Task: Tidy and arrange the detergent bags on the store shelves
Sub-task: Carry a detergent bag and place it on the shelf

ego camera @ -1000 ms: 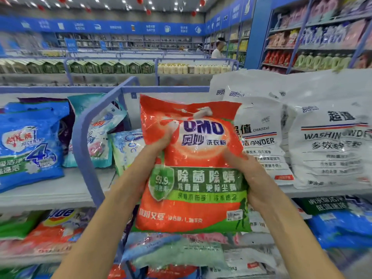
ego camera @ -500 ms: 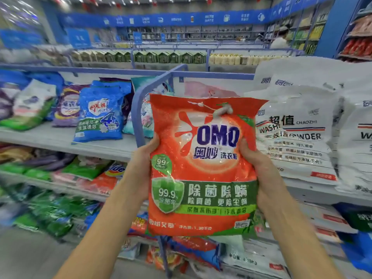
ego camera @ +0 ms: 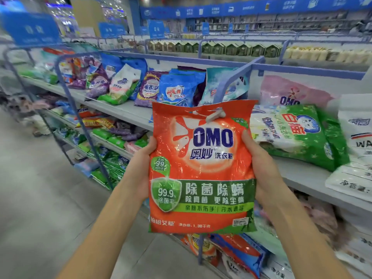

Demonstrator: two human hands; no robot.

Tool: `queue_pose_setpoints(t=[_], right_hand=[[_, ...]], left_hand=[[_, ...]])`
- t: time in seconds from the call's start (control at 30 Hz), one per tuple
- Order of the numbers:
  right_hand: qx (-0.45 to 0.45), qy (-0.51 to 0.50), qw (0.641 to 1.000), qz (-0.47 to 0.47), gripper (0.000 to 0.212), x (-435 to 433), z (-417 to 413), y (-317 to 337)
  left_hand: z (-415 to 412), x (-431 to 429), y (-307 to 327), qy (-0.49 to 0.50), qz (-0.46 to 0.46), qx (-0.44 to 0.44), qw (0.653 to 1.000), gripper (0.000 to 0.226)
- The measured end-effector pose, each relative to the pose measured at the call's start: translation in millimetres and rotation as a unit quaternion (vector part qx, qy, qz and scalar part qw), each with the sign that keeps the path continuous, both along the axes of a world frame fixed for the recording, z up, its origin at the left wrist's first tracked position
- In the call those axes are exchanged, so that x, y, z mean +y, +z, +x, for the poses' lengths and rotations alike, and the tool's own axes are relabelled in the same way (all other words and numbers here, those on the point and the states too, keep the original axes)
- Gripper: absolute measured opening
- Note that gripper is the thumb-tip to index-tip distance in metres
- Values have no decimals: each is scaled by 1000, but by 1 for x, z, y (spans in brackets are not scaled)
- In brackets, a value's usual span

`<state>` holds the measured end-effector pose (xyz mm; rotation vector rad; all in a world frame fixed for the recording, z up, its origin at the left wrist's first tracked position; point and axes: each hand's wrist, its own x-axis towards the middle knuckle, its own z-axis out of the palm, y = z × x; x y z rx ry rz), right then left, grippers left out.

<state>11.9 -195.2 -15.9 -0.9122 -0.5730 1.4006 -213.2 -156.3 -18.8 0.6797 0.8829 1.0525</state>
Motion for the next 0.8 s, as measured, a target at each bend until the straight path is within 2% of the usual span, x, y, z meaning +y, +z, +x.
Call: queue_pose_setpoints(t=[0.2,0.43,0.63,0.8], right_hand=[[4,79,997,-4,45,47,-103,-4],[-32,154,987,-4,52,114,-245,-6],[-42,183,982,-12,55,181,-363,-14],[-30,214,976,-39,49,237,-454,-17]], left_hand=[[-104,17,-1,67,8,-9,998,51],[-249,61,-13,122,9,-33,992,52],[-363,99,-19,147,5,-56,988,59],[-446,137,-22,200,-2,-28,979,54]])
